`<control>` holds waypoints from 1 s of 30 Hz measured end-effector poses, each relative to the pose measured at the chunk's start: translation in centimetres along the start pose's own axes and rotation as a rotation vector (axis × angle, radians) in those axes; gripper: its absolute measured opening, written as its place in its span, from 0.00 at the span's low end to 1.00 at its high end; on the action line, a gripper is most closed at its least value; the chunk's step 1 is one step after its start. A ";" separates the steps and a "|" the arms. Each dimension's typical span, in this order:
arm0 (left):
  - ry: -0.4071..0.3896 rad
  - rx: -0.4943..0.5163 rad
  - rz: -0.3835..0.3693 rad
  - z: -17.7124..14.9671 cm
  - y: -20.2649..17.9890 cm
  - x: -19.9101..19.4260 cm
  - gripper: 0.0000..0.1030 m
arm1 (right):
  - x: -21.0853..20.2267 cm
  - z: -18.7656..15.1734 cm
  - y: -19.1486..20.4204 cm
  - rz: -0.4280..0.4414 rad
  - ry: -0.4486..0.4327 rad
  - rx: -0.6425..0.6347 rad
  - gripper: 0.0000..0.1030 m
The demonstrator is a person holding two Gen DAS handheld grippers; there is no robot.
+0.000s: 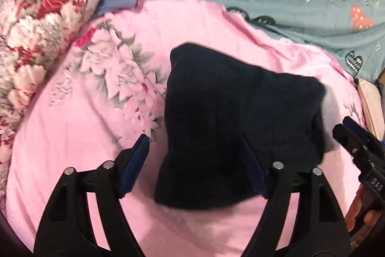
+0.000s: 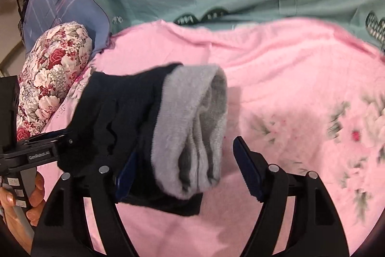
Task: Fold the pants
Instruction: 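Open both grippers and release the folded bundle onto the sheet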
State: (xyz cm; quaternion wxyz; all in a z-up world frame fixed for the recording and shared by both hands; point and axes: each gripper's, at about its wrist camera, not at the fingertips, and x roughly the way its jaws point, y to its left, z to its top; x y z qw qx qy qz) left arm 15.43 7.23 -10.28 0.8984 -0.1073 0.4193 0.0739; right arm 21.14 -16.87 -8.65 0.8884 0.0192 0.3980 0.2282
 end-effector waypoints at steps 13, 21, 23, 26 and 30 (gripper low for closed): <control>-0.012 0.003 -0.033 -7.3 -1.7 -9.7 0.98 | -10.7 -6.4 6.6 -0.156 -0.057 -0.010 0.92; -0.056 0.058 -0.011 -10.1 -2.4 -12.2 0.98 | -12.7 -10.5 7.3 -0.119 -0.054 0.067 0.92; -0.049 0.062 0.000 -10.2 -2.6 -12.4 0.98 | -12.9 -10.9 7.4 -0.114 -0.060 0.069 0.92; -0.016 0.050 0.015 -10.5 -2.5 -12.0 0.98 | -13.0 -11.2 7.2 -0.089 -0.065 0.089 0.92; 0.010 0.031 0.010 -11.0 -2.4 -11.3 0.98 | -13.0 -11.8 6.9 -0.079 -0.051 0.103 0.92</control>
